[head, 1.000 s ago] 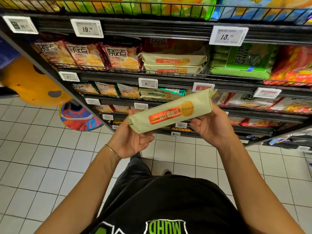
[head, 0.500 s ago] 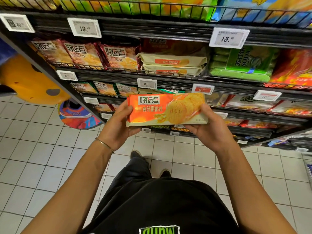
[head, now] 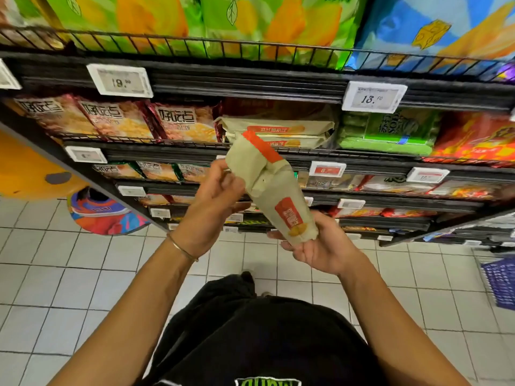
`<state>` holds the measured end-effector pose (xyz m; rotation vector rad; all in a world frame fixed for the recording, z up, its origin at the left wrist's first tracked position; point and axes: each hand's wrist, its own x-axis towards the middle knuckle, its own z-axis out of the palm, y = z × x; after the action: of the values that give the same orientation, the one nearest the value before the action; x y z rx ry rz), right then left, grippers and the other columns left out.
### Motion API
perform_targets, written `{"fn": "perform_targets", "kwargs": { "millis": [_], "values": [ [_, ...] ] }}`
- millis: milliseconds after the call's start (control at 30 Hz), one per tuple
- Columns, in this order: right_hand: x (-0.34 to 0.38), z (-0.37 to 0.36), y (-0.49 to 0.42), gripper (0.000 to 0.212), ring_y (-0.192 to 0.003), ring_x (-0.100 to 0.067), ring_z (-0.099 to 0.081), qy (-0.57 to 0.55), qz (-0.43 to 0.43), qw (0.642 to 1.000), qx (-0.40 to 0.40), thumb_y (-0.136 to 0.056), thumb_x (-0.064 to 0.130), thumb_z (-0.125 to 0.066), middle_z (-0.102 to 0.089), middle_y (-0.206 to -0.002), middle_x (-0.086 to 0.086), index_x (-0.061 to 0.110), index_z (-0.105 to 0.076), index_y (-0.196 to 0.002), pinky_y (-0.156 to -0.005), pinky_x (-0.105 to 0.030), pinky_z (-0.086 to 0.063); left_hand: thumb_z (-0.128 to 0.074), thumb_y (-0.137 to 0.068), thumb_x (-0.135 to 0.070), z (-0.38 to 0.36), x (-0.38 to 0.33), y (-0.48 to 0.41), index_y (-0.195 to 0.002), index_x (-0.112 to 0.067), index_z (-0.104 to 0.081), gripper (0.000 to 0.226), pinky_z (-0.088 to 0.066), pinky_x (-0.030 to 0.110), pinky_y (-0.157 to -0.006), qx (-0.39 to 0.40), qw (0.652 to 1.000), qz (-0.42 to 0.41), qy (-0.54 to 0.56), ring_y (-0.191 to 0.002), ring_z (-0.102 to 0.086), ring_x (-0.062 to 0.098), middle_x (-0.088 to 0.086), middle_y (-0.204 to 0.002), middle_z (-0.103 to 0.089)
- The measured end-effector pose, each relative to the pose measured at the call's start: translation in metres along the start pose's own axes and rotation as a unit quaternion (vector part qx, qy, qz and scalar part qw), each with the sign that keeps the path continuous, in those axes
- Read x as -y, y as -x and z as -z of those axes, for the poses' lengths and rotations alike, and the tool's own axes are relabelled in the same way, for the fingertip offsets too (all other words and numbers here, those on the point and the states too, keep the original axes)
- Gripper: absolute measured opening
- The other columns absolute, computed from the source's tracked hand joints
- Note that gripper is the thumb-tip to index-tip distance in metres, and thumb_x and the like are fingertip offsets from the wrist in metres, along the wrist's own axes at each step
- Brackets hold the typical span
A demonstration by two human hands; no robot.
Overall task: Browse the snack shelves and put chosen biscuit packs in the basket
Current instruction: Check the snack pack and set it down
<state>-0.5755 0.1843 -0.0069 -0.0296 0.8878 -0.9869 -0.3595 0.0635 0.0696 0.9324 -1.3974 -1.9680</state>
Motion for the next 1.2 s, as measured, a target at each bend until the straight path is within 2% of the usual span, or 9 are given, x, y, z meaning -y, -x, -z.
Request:
{"fn": "perform_targets", "kwargs": {
  "millis": [167,300,567,700,800,867,967,1067,1200],
  "values": [
    [0.017,0.002,0.003,0.055,-0.072,-0.022,-0.073,0.068,-0.057,0.996,0.012,-0.097,0.054,-0.054,-0.063,-0.134,-0.033,0.011,-0.074,-0.125,-0.055,-0.023,-0.058,-0.064,-0.079,-0.057,0.019,-0.015,-0.022,-0.139,-0.028,-0.052,0.068,-0.054,0.062,-0.098,-0.001,0.999,0.024,-0.038,-0.112,-0.066,0.02,0.0,-0.13,-0.065],
    [0.031,0.001,0.002,0.057,-0.074,-0.023,-0.077,0.117,-0.052,0.992,0.005,-0.1,0.058,-0.051,-0.063,-0.131,-0.035,0.015,-0.071,-0.13,-0.054,-0.023,-0.057,-0.059,-0.088,-0.057,0.036,-0.019,-0.033,-0.136,-0.038,-0.053,0.052,-0.058,0.055,-0.096,0.017,0.998,0.055,-0.024,-0.122,-0.066,0.029,-0.002,-0.136,-0.064],
    [0.041,0.003,0.006,0.054,-0.066,-0.025,-0.075,0.181,-0.022,0.982,-0.049,-0.091,0.059,-0.054,-0.071,-0.114,-0.035,0.02,-0.076,-0.12,-0.05,-0.024,-0.055,-0.068,-0.082,-0.061,0.054,-0.012,-0.035,-0.133,-0.034,-0.061,0.058,-0.043,0.063,-0.11,0.052,0.991,0.124,0.025,-0.117,-0.068,0.033,0.011,-0.139,-0.062],
    [0.05,0.001,0.007,0.054,-0.057,-0.024,-0.071,0.198,-0.031,0.978,-0.062,-0.088,0.061,-0.055,-0.072,-0.105,-0.036,0.02,-0.078,-0.113,-0.048,-0.024,-0.053,-0.08,-0.065,-0.074,0.056,-0.013,-0.036,-0.134,-0.034,-0.06,0.082,-0.049,0.056,-0.106,0.048,0.989,0.138,0.031,-0.116,-0.07,0.033,0.007,-0.134,-0.066],
    [0.056,-0.001,0.005,0.054,-0.054,-0.022,-0.07,0.215,-0.042,0.973,-0.069,-0.088,0.064,-0.055,-0.073,-0.101,-0.036,0.02,-0.079,-0.109,-0.047,-0.023,-0.051,-0.069,-0.072,-0.069,0.056,-0.013,-0.037,-0.14,-0.031,-0.054,0.079,-0.047,0.058,-0.108,0.043,0.99,0.131,0.024,-0.115,-0.07,0.033,0.011,-0.135,-0.064],
    [0.058,-0.001,0.004,0.053,-0.056,-0.023,-0.07,0.213,-0.038,0.973,-0.075,-0.094,0.061,-0.052,-0.073,-0.102,-0.036,0.019,-0.079,-0.11,-0.048,-0.024,-0.052,-0.074,-0.069,-0.072,0.056,-0.014,-0.038,-0.14,-0.034,-0.054,0.083,-0.048,0.057,-0.107,0.042,0.99,0.13,0.029,-0.115,-0.07,0.031,0.009,-0.138,-0.063],
    [0.054,-0.005,0.0,0.045,-0.063,-0.024,-0.073,0.184,-0.028,0.978,-0.089,-0.103,0.048,-0.051,-0.073,-0.111,-0.032,0.014,-0.073,-0.125,-0.051,-0.028,-0.058,-0.084,-0.057,-0.076,0.053,-0.014,-0.037,-0.146,-0.03,-0.049,0.107,-0.047,0.057,-0.107,0.056,0.988,0.125,0.071,-0.129,-0.061,0.033,0.009,-0.148,-0.056],
    [0.045,-0.01,-0.006,0.051,-0.077,-0.028,-0.078,0.164,0.016,0.976,-0.144,-0.091,0.042,-0.062,-0.076,-0.116,-0.017,0.022,-0.058,-0.137,-0.066,-0.036,-0.065,-0.086,-0.064,-0.067,0.044,-0.011,-0.033,-0.15,-0.025,-0.045,0.104,-0.046,0.054,-0.109,0.09,0.986,0.103,0.092,-0.129,-0.058,0.029,0.007,-0.143,-0.061],
    [0.039,-0.008,-0.007,0.04,-0.094,-0.031,-0.077,0.123,0.08,0.978,-0.148,-0.098,0.031,-0.057,-0.074,-0.126,-0.014,0.025,-0.056,-0.138,-0.084,-0.039,-0.062,-0.094,-0.052,-0.062,0.033,-0.01,-0.028,-0.141,-0.026,-0.052,0.105,-0.053,0.046,-0.102,0.115,0.976,0.159,0.09,-0.124,-0.065,0.026,0.002,-0.132,-0.069]
  ]
}}
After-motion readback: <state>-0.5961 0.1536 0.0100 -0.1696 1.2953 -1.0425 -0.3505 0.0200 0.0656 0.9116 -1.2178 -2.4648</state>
